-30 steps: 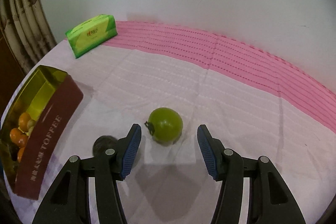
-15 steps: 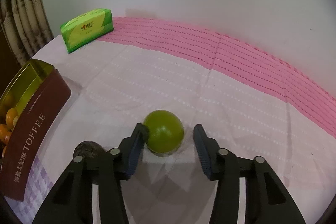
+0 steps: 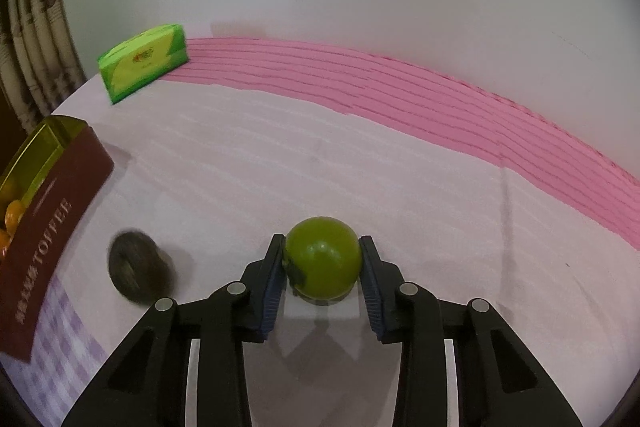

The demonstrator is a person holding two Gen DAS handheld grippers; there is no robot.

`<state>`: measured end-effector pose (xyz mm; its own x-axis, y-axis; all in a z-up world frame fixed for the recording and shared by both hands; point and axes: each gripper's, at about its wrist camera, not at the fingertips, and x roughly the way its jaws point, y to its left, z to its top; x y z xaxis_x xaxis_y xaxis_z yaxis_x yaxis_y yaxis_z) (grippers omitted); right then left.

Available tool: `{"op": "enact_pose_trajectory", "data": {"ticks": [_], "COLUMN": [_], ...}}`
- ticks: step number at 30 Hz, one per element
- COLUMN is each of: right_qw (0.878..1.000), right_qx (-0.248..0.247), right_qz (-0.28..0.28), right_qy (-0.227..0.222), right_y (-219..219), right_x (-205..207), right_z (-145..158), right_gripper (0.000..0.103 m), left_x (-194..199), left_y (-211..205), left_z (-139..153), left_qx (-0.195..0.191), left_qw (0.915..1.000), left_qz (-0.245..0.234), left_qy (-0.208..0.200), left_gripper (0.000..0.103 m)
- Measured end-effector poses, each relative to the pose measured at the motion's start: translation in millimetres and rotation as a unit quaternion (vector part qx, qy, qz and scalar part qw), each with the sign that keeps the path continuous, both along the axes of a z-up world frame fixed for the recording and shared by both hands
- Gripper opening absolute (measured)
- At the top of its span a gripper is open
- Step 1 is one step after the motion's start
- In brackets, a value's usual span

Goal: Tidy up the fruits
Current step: 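Grasp the dark brown fruit with the left gripper while the right gripper holds the lime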

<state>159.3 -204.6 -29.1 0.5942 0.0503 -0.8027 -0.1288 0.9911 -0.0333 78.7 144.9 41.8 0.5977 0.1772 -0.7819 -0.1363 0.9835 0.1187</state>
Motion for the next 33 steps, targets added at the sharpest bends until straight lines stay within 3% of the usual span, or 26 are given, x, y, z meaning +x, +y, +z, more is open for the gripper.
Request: {"op": "enact_pose_trajectory", "data": {"ticks": [7, 16, 25, 33], "right_qw": [0.999, 0.998, 0.998, 0.998], "right_qx": [-0.013, -0.011, 0.004, 0.006], "right_qz": [-0.033, -0.055, -0.063, -0.064], "right_qy": [-0.004, -0.003, -0.001, -0.001], "right_y": [-38, -72, -74, -77], "right_x": [-28, -54, -54, -56], "right_z": [2, 3, 3, 3], "right_gripper": [0.037, 0.037, 0.037, 0.037], "left_x": [18, 45, 78, 104], "left_y": [-56, -135, -169, -183], "left_z": [5, -23, -53, -79], "left_qx": [-0.015, -0.039, -0.072, -0.083], "left_qw": [0.9977, 0.9872, 0.9822, 0.9802], "left_qz": [-0.065, -0.151, -0.156, -0.145], "left_qy": [-0.001, 0.031, 0.075, 0.106], "left_gripper": [0.091, 0.091, 0.088, 0.068]}}
